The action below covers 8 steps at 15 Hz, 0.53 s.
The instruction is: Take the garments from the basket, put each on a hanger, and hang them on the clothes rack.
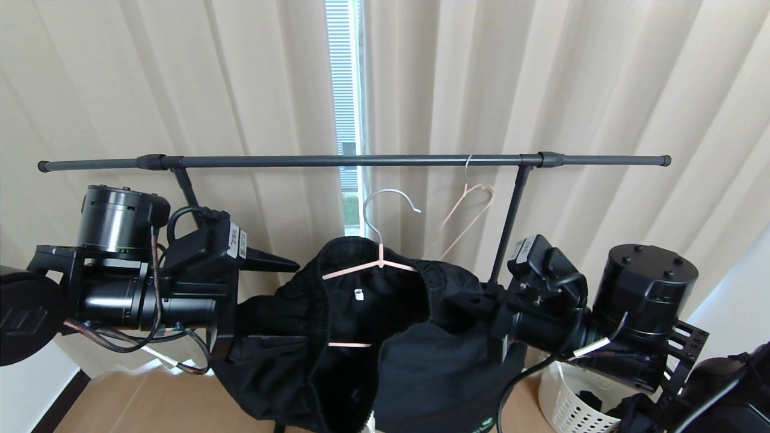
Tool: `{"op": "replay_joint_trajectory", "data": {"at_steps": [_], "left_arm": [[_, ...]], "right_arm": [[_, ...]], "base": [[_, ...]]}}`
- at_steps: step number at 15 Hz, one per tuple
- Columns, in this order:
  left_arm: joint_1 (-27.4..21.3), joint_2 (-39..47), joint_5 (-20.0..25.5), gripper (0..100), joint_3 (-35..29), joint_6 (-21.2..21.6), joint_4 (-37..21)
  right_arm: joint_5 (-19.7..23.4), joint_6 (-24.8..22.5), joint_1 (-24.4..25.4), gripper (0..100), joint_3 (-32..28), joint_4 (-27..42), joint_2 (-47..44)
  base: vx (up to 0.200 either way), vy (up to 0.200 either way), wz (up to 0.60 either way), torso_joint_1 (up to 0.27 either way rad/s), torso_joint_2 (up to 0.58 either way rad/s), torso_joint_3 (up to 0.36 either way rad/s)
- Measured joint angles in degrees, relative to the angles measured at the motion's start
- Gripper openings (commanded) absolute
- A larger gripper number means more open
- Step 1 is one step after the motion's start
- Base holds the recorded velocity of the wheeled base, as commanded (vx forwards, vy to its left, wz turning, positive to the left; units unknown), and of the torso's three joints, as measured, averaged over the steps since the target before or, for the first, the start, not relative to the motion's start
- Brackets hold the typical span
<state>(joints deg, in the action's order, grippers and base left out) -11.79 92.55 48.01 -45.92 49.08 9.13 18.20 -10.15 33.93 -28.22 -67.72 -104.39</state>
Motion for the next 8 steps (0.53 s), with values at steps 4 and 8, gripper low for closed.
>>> {"op": "replay_joint_trajectory", "data": {"at_steps": [4,8], "left_arm": [[-0.04,0.5,0.02,100,0.04,-0.01,-0.11],[-0.63,0.85,-0.05,0,0.2,-0.12,-0.16]], "right_arm": [[0.0,0.06,0.68,0,0.15,-0.13,0.56],[-0.13,1.97,1.68,0,0.13,-3.47,0.63]], "base": [[0.0,0.0,0.0,0.0,0.0,0.0],[0.0,0.0,0.0,0.0,0.0,0.0]]}}
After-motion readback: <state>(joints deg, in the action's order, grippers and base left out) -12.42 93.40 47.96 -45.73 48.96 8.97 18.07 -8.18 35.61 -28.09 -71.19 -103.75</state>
